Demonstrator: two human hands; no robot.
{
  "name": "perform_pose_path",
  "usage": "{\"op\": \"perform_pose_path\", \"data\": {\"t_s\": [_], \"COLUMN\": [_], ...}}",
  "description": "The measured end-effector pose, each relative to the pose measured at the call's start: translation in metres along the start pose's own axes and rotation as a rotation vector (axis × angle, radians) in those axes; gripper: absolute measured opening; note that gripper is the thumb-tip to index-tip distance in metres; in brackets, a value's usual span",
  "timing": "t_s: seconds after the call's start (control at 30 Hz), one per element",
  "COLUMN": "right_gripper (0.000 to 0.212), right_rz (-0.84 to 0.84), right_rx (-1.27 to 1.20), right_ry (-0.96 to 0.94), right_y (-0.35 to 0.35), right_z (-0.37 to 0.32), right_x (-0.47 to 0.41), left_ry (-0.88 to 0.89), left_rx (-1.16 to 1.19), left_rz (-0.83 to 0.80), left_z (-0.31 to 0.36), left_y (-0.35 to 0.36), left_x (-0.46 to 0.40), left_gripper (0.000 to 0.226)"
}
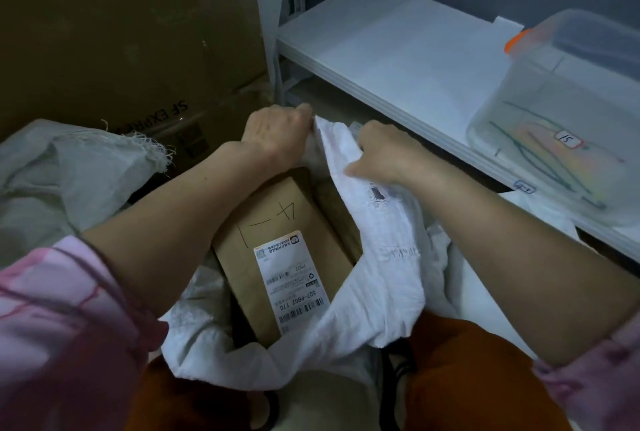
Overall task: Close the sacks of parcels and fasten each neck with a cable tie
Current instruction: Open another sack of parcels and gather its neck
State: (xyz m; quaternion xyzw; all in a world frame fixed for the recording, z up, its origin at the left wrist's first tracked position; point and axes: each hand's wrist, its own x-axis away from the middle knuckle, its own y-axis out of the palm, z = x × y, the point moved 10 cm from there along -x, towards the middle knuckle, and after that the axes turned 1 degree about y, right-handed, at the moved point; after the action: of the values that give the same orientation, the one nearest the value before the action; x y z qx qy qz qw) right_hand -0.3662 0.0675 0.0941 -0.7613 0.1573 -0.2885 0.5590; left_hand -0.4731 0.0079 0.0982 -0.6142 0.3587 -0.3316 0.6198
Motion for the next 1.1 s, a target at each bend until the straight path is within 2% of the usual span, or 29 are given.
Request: {"op": "perform_pose_path", "data": {"t_s": [0.1,0.17,0.23,0.27,0.33,0.37,0.43,0.53,0.57,0.63,0.7,0.77,0.83,0.87,0.93,1.0,1.07,1.1], "right_gripper": [0.029,0.022,0.035,0.039,0.039,0.037,0.034,0.022,0.016,0.009,0.017,0.031,0.036,0.034,0.029,0.032,0.029,0.028], "right_rz": [-0.102,-0.286,-0.400,-0.427,-0.452,-0.456,-0.456,-0.465,-0.438,-0.248,0.000,0.008,-0.059,-0.103,-0.247,-0.397,-0.428,-0.411], "right_rx": [-0.302,-0.760,-1.196,-1.291,-1.333,-1.340,-1.367,-1.318,-1.208,-0.787,-0.401,-0.247,-0.230,-0.369,-0.898,-1.408,-1.604,-1.617], "right_ry": [0.074,0.172,0.267,0.289,0.303,0.293,0.265,0.232,0.225,0.181,0.099,0.088,0.119,0.153,0.223,0.275,0.260,0.255], "right_y": [0.018,0.039,0.051,0.054,0.058,0.058,0.055,0.051,0.047,0.022,-0.013,-0.014,0.007,0.021,0.051,0.073,0.075,0.075], "right_z": [0.014,0.025,0.036,0.041,0.050,0.052,0.056,0.060,0.062,0.070,0.067,0.067,0.078,0.085,0.094,0.092,0.092,0.094], "right_x": [-0.018,-0.020,-0.018,-0.018,-0.017,-0.017,-0.017,-0.015,-0.014,-0.014,-0.010,-0.002,0.000,0.000,0.003,0.007,0.009,0.009], "left_ry": [-0.007,-0.078,-0.162,-0.111,0.184,0.337,0.485,0.500,0.483,0.435,0.354,0.278,0.224,0.208,0.189,0.270,0.506,0.618], "left_rx": [0.072,0.167,0.260,0.257,0.265,0.311,0.358,0.331,0.292,0.207,0.118,0.048,-0.003,-0.011,0.043,0.129,0.183,0.215], "left_rz": [-0.065,-0.062,0.018,0.084,0.159,0.151,0.093,0.108,0.109,0.068,0.052,0.067,0.048,0.030,0.020,0.049,0.077,0.081], "left_z": [-0.005,-0.019,-0.031,-0.026,0.010,0.030,0.053,0.066,0.070,0.074,0.071,0.064,0.059,0.057,0.056,0.066,0.091,0.103], "left_y": [0.007,0.008,0.000,-0.005,-0.009,-0.006,0.001,-0.001,-0.002,0.001,-0.001,-0.004,-0.003,-0.002,-0.003,-0.008,-0.009,-0.007], "left_x": [0.001,0.001,0.005,0.007,0.016,0.022,0.027,0.019,0.016,0.006,-0.005,-0.015,-0.021,-0.023,-0.024,-0.017,-0.001,0.008], "left_gripper": [0.015,0.017,0.026,0.037,0.056,0.055,0.047,0.036,0.032,0.026,0.027,0.028,0.028,0.027,0.026,0.037,0.050,0.047]}}
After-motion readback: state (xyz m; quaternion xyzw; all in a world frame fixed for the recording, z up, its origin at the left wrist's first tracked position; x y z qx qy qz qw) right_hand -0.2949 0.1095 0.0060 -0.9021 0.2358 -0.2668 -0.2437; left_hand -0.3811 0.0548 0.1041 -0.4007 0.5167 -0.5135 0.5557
